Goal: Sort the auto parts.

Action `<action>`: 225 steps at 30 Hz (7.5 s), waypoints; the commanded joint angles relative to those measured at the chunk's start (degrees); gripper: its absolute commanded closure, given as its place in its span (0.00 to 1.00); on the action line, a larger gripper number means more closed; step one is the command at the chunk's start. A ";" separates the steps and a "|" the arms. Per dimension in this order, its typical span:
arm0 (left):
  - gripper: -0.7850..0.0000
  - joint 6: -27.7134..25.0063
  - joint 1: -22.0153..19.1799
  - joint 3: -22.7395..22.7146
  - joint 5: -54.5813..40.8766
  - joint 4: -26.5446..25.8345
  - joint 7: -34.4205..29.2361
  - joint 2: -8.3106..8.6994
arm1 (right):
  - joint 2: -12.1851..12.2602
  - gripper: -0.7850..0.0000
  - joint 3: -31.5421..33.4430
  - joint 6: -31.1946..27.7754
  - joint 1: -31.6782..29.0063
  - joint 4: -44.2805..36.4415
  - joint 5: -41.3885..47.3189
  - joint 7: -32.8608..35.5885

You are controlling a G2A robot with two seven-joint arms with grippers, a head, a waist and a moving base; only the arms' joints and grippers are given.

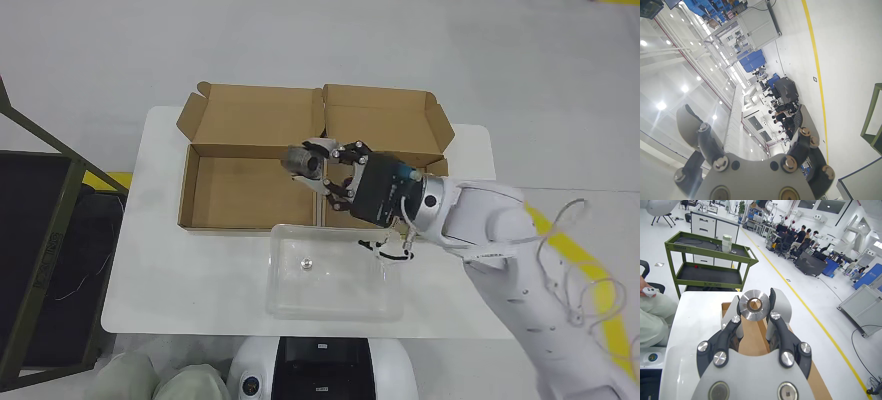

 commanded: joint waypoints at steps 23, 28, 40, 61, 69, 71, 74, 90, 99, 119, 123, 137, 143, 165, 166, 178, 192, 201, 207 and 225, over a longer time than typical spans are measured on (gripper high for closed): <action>0.00 0.00 0.00 0.00 0.00 0.00 0.00 0.00 | 0.21 1.00 3.79 0.35 -1.90 -3.23 -1.90 -5.89; 0.00 0.00 0.00 0.00 0.00 0.00 0.00 0.00 | 0.21 1.00 3.79 0.35 -1.90 -3.23 -1.90 -5.89; 0.00 0.00 0.00 0.00 0.00 0.00 0.00 0.00 | 0.21 1.00 3.79 0.35 -1.90 -3.23 -1.90 -5.89; 0.00 0.00 0.00 0.00 0.00 0.00 0.00 0.00 | -4.16 1.00 -9.71 3.78 14.19 19.35 8.34 2.15; 0.00 0.00 0.00 0.00 0.00 0.00 0.00 0.00 | -7.82 1.00 -16.89 4.00 22.22 33.32 14.61 3.07; 0.00 0.00 0.00 0.00 0.00 0.00 0.00 0.00 | -8.84 1.00 -18.62 3.96 23.80 36.61 16.01 3.23; 0.00 0.00 0.00 0.00 0.00 0.00 0.00 0.00 | -10.48 1.00 -21.25 3.69 25.85 41.62 18.01 3.33; 0.00 0.00 0.00 0.00 0.00 0.00 0.00 0.00 | -21.96 1.00 -34.28 2.74 33.02 67.44 25.41 6.88; 0.00 0.00 0.00 0.00 0.00 0.00 0.00 0.00 | -28.54 1.00 -38.18 1.05 34.92 78.96 26.56 8.33; 0.00 0.00 0.00 0.00 0.00 0.00 0.00 0.00 | -38.00 0.92 -41.01 -0.35 35.51 95.17 23.10 7.31; 0.00 0.00 0.00 0.00 0.00 0.00 0.00 0.00 | -39.01 0.75 -41.04 -0.66 35.42 96.83 22.35 6.95; 0.00 0.00 0.00 0.00 0.00 0.00 0.00 0.00 | -41.17 0.28 -40.21 -2.34 36.20 99.05 20.70 5.12; 0.00 0.00 0.00 0.00 0.00 0.00 0.00 0.00 | -41.26 0.20 -40.01 -4.10 37.95 96.53 18.01 1.36; 0.00 0.00 0.00 0.00 0.00 0.00 0.00 0.00 | -32.79 0.00 -33.97 0.32 32.14 73.38 5.32 -3.63; 0.00 0.00 0.00 0.00 0.00 0.00 0.00 0.00 | -31.95 0.00 -33.11 0.79 31.28 71.34 4.80 -2.81; 0.00 0.00 0.00 0.00 0.00 0.00 0.00 0.00 | -20.99 0.00 -18.43 1.73 13.91 40.54 -3.79 12.63; 0.00 0.00 0.00 0.00 0.00 0.00 0.00 0.00 | -14.23 0.00 -7.76 -8.82 -4.11 19.43 -11.37 23.96; 0.00 0.00 0.00 0.00 0.00 0.00 0.00 0.00 | -12.00 0.00 -5.12 -14.28 -9.86 14.39 -11.69 27.17; 0.00 0.00 0.00 0.00 0.00 0.00 0.00 0.00 | -11.02 0.00 -4.55 -14.70 -12.47 12.49 -13.43 26.53; 0.00 0.00 0.00 0.00 0.00 0.00 0.00 0.00 | -11.24 0.05 -11.79 -11.76 -9.48 19.54 -17.05 25.18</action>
